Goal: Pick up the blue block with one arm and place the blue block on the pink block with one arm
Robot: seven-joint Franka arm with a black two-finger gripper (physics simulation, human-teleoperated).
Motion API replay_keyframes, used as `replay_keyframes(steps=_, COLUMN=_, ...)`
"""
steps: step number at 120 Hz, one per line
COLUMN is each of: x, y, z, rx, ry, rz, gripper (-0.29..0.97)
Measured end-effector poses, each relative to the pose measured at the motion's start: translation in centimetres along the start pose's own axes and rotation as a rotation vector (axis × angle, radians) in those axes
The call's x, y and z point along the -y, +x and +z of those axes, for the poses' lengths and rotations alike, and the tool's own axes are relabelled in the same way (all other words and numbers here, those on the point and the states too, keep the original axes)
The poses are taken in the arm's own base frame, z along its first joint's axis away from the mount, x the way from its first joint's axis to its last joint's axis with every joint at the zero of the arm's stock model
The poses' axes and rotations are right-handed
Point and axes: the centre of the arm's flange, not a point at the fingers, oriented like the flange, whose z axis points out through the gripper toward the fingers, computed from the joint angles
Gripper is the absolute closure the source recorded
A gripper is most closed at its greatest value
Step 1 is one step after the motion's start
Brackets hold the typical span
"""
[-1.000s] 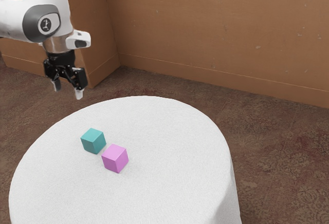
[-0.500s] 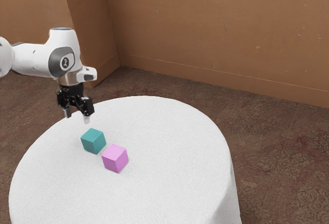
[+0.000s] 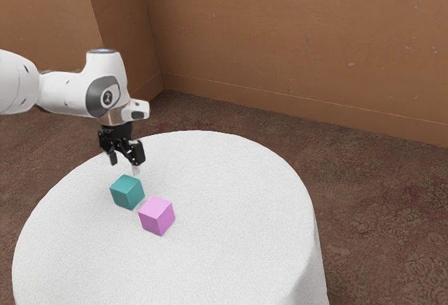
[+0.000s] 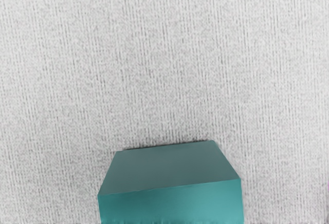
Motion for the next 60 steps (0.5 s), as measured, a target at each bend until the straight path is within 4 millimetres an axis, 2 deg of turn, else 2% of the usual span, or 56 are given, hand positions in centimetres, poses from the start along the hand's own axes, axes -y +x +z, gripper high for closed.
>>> replay_keyframes(steps=21, x=-0.8, y=-2.2, z=1.3, rx=-0.028, ry=-0.005, rz=0.005, gripper=0.0)
replay_keyframes(steps=41, x=-0.7, y=-2.1, z=3.4, rx=-0.037, ry=-0.003, rz=0.004, gripper=0.0)
replay_keyframes(steps=60, x=-0.4, y=-1.8, z=4.2, rx=-0.05, ry=0.001, rz=0.001, gripper=0.0)
